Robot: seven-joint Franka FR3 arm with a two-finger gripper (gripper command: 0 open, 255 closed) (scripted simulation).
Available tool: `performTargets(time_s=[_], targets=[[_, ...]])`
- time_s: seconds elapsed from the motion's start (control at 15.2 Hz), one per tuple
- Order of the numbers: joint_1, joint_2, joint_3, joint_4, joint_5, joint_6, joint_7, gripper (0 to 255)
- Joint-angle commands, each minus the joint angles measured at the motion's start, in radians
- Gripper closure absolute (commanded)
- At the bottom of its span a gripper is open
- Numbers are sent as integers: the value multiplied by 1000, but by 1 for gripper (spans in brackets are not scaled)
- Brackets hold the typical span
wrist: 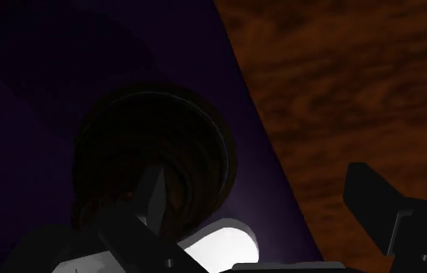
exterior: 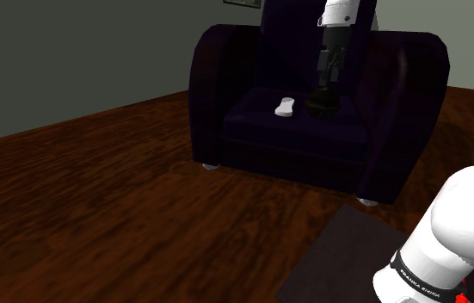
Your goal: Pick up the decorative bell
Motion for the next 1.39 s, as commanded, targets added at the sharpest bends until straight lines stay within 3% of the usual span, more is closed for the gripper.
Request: performTargets(time_s=[0.0, 0.26, 0.92, 0.99, 1.32], targets=[[-11, 71, -32, 90, 12, -12, -44, 0], [-40, 217, -88, 287, 56, -56, -127, 0], [-40, 187, -85, 151, 47, 51, -117, 0], [-41, 188, -86, 150, 47, 53, -118, 255], [-41, 189, -86, 152, 48, 52, -119, 255]])
